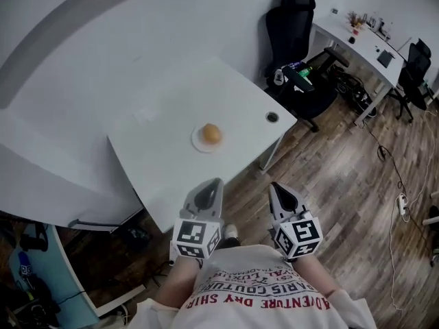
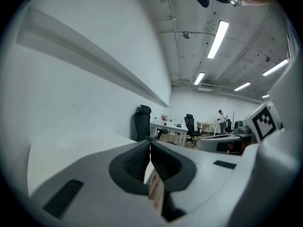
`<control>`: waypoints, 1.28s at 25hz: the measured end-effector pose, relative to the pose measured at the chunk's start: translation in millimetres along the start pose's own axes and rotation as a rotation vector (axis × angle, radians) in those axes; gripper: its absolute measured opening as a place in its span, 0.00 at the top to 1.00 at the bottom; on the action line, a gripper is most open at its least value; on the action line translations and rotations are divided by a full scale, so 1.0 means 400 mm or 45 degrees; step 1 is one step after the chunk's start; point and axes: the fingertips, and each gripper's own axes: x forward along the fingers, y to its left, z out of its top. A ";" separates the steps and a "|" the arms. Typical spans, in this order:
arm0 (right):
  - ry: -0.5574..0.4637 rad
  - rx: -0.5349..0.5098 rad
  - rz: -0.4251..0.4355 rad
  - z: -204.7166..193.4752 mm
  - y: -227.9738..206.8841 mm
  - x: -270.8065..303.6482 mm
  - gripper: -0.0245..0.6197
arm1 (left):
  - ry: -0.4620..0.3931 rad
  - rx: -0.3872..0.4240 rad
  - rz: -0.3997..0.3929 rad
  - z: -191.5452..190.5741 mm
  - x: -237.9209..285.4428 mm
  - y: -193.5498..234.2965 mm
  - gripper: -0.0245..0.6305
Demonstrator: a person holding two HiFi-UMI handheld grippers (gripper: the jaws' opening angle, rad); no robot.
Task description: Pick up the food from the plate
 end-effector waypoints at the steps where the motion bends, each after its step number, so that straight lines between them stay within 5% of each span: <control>1: -0.002 -0.002 0.003 0.013 -0.002 0.039 0.94 | -0.003 -0.004 0.002 0.011 0.023 0.031 0.95; 15: 0.040 0.031 0.097 0.071 -0.060 0.401 0.94 | 0.028 -0.058 0.117 0.040 0.231 0.292 0.95; 32: 0.117 -0.112 0.654 0.207 -0.130 0.799 0.94 | -0.008 -0.199 0.703 0.088 0.397 0.460 0.95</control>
